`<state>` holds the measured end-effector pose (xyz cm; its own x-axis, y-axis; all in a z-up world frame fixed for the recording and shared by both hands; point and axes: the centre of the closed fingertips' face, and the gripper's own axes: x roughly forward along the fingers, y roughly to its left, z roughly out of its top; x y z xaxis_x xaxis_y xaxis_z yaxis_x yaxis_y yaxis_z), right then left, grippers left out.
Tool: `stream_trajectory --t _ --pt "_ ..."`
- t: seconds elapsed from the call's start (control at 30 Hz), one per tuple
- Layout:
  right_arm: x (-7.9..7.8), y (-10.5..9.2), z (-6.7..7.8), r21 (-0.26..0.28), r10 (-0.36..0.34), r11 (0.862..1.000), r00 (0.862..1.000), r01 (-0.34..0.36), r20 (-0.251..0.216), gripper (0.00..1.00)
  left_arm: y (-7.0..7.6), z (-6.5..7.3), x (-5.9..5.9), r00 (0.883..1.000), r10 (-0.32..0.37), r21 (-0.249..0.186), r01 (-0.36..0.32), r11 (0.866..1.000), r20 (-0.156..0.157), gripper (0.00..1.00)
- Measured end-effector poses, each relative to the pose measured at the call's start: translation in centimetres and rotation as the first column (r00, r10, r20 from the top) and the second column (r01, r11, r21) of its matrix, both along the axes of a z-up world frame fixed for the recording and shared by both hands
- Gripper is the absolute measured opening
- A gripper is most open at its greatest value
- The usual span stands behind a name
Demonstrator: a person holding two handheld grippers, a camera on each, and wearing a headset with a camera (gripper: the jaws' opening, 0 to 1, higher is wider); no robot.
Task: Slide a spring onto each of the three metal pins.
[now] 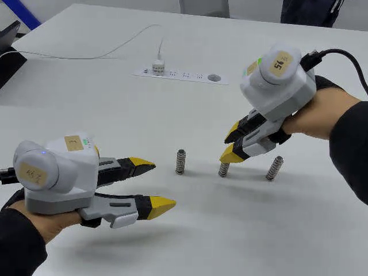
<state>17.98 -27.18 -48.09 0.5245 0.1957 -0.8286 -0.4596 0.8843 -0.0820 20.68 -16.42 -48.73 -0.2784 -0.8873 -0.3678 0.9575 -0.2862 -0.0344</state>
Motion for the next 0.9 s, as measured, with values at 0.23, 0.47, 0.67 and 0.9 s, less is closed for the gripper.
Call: stream_trajectory --t 0.23,0.47,0.67,0.9 --pt "-1.0 -1.3 0.2 0.005 -0.049 0.999 0.998 0.049 0.033 0.30 -0.3 -0.1 0.0 1.000 -0.005 0.008 0.005 1.000 0.000 0.50" --pt "-1.7 -2.5 0.4 0.008 -0.097 0.995 0.992 0.097 0.075 0.34 -0.4 -0.1 0.2 1.000 0.002 0.012 -0.002 1.000 -0.003 0.50" --pt "-2.3 -3.6 0.8 0.025 -0.143 0.990 0.983 0.141 0.115 0.38 -0.5 -0.1 0.4 1.000 0.009 0.013 -0.008 1.000 -0.006 0.51" --pt "-3.6 -4.4 1.4 0.046 -0.189 0.982 0.969 0.183 0.162 0.42 -0.7 0.0 0.5 1.000 0.018 0.009 -0.018 1.000 -0.007 0.52"
